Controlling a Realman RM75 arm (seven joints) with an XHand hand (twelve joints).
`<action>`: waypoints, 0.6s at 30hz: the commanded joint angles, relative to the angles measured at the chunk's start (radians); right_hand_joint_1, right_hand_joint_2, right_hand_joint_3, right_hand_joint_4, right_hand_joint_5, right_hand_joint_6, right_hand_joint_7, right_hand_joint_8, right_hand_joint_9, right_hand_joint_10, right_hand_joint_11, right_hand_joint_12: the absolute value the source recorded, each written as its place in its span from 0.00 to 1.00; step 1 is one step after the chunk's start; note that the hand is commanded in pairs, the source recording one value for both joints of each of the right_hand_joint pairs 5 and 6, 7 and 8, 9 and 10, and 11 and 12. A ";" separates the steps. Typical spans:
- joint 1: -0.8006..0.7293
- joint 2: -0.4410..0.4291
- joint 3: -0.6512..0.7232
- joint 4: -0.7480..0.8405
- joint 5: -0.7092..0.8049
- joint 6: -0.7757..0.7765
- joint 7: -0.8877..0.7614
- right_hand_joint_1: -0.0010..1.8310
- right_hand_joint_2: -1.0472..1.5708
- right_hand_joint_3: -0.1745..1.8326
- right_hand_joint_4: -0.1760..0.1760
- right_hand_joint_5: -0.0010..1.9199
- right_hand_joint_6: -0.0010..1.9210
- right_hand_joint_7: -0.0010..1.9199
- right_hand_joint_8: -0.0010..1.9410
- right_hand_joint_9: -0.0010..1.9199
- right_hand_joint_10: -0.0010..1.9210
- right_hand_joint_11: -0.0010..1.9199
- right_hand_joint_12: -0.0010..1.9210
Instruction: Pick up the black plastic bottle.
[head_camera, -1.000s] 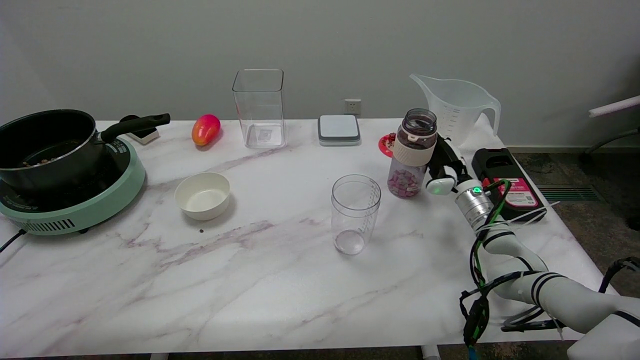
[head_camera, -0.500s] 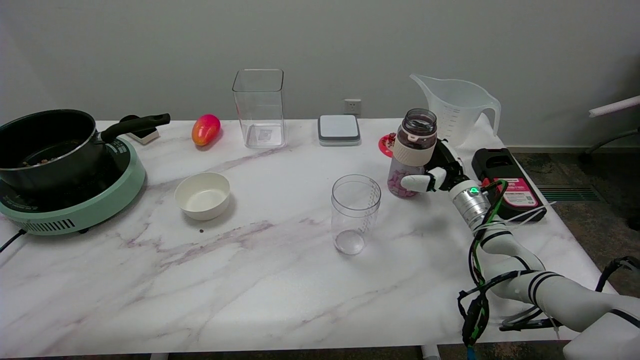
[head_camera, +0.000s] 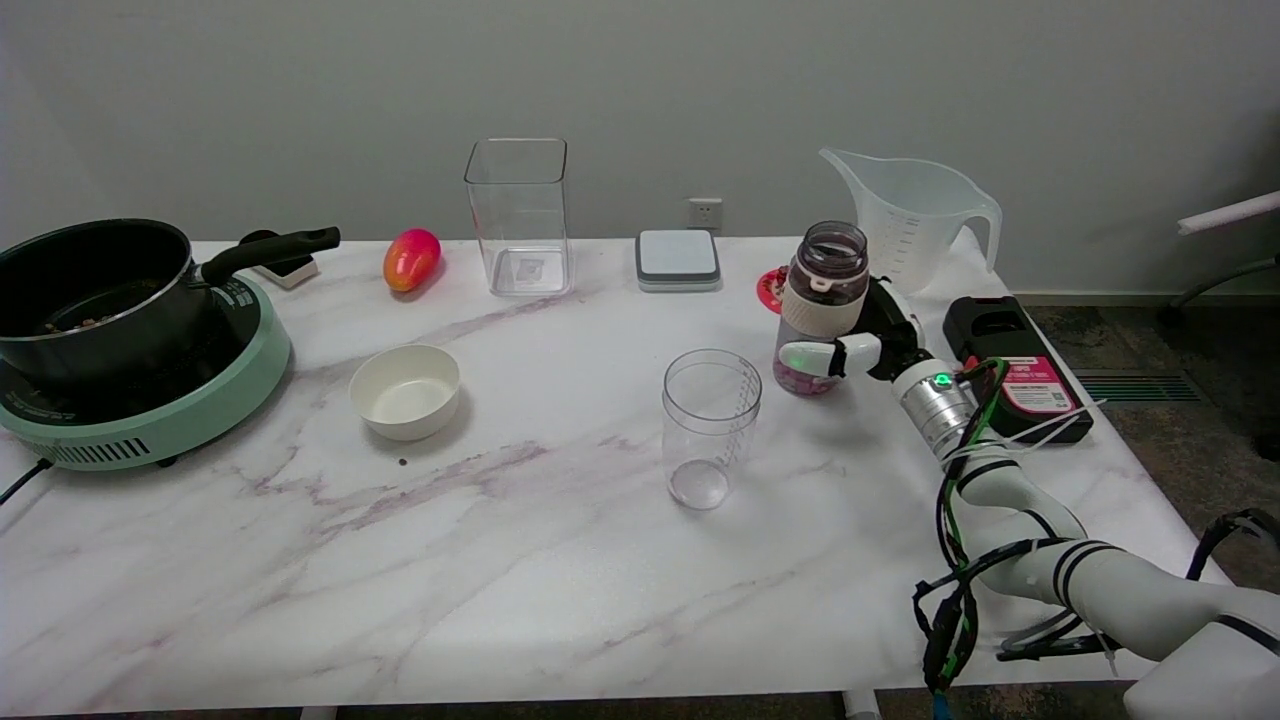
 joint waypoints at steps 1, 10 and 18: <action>0.006 -0.001 0.017 -0.010 0.003 -0.014 -0.019 0.82 0.39 0.42 0.50 0.19 0.19 0.49 0.49 0.47 0.47 0.28 0.28; 0.006 -0.001 0.019 -0.010 0.010 -0.021 -0.019 0.83 0.45 0.52 0.50 0.32 0.32 0.56 0.55 0.52 0.52 0.34 0.34; 0.007 0.000 0.025 -0.014 0.012 -0.026 -0.024 0.84 0.50 0.63 0.50 0.45 0.45 0.59 0.58 0.55 0.55 0.40 0.40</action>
